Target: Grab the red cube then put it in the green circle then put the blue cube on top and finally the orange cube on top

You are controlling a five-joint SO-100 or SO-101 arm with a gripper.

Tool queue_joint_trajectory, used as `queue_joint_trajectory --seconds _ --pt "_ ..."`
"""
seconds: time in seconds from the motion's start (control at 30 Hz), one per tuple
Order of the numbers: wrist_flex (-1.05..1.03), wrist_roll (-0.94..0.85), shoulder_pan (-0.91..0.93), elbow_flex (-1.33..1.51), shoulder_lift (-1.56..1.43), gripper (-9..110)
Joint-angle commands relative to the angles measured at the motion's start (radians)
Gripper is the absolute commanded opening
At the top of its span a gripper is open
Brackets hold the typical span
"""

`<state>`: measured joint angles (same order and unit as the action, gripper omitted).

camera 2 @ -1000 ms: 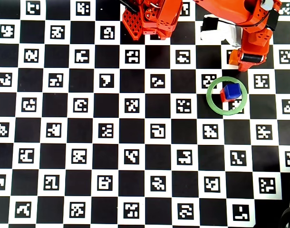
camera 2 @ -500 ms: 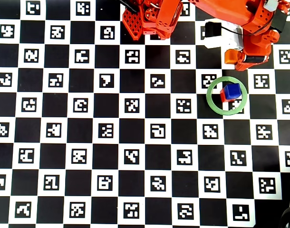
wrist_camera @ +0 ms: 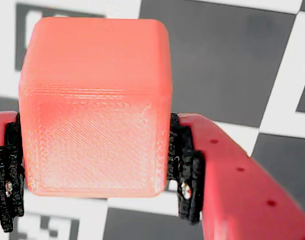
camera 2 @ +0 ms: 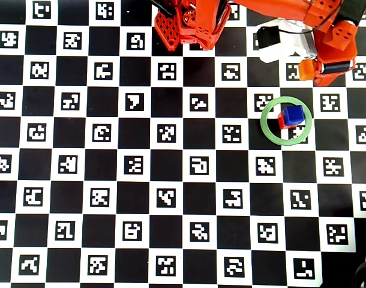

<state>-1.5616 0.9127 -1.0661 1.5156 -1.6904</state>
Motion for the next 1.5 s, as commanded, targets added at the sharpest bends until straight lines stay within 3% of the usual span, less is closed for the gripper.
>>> queue_joint_trajectory --seconds 0.0,0.43,1.47 --pt "-0.006 -0.038 0.043 -0.097 -0.094 12" --pt "0.017 -0.195 0.227 -0.149 -0.06 11" --pt "0.109 -0.207 0.204 -0.158 0.195 11"
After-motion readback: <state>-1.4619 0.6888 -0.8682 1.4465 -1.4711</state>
